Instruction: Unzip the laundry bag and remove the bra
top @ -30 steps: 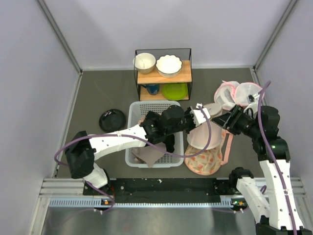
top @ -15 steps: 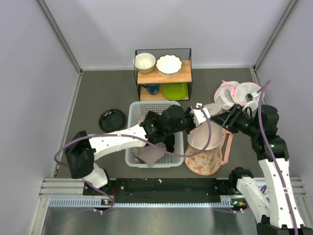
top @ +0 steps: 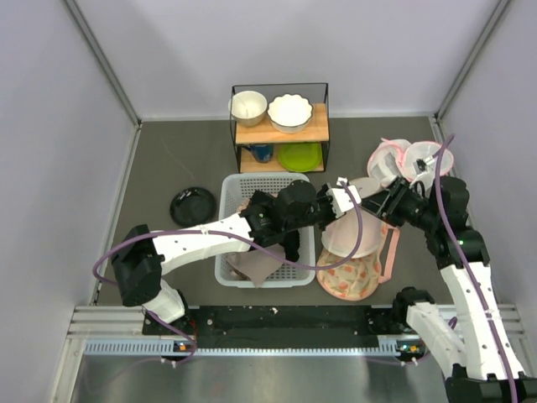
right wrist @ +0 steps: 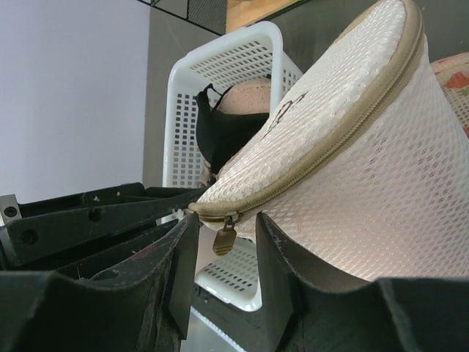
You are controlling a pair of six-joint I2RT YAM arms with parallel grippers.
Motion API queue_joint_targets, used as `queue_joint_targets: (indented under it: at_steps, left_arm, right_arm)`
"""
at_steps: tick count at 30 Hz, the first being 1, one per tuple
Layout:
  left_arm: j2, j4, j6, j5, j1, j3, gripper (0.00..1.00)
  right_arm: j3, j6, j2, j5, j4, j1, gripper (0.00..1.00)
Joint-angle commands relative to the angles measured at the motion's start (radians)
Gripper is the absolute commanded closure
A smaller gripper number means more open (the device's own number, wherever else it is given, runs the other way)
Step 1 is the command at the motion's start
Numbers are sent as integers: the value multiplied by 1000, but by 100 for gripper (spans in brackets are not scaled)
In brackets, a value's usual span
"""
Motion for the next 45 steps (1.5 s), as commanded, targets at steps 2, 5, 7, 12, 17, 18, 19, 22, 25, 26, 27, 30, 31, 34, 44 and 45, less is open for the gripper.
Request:
queue_joint_targets:
  at_steps: [2,5,7,12,17,18,19,22,25,26,27,30,31,34,44,45]
  left_arm:
    - [-39,43,10,7,-7,55,100]
    - [-39,42,14,1,-5,56,100]
    - [-39,39,19,2,-7,56,100]
    - [-42,37,23,-1,-7,56,100]
    - [-45,36,23,2,-8,58,100]
    - [-45,36,25,4,-7,58,100]
    - [-45,36,25,7,-7,60,100]
    - [-45,36,22,11,-7,58,100]
    - [-44,36,22,16,-10,58,100]
    - [-45,34,22,16,-10,58,100]
    - [-45,34,23,19,-10,56,100]
    - [-48,31,28,23,-10,52,100]
    - [-50,31,34,28,-8,50,100]
    - [-57,36,57,62,-10,41,100]
    - [-108,94,273,158,19,-74,100]
    - [-119,102,281,174,30,-83,100]
  right_arm:
    - [69,-57,0,134,-29,67,67]
    - [102,-100,3,175,-86,78,69]
    - [114,-131,3,184,-114,76,69]
    - [148,-181,8,201,-175,78,75]
    - [152,-192,20,176,-177,78,83]
    - [152,-195,23,172,-175,78,82]
    - [152,-195,25,169,-175,78,81]
    - [154,-203,25,163,-177,78,80]
    - [154,-206,25,169,-178,78,82]
    - [152,-206,20,172,-177,78,85]
    - [152,-203,17,181,-178,78,96]
    - [149,-212,5,227,-186,78,100]
    - [149,-217,2,247,-189,78,100]
    - [152,-235,-3,268,-201,76,100]
    - [180,-343,20,471,-247,18,100]
    - [172,-356,26,463,-243,-8,100]
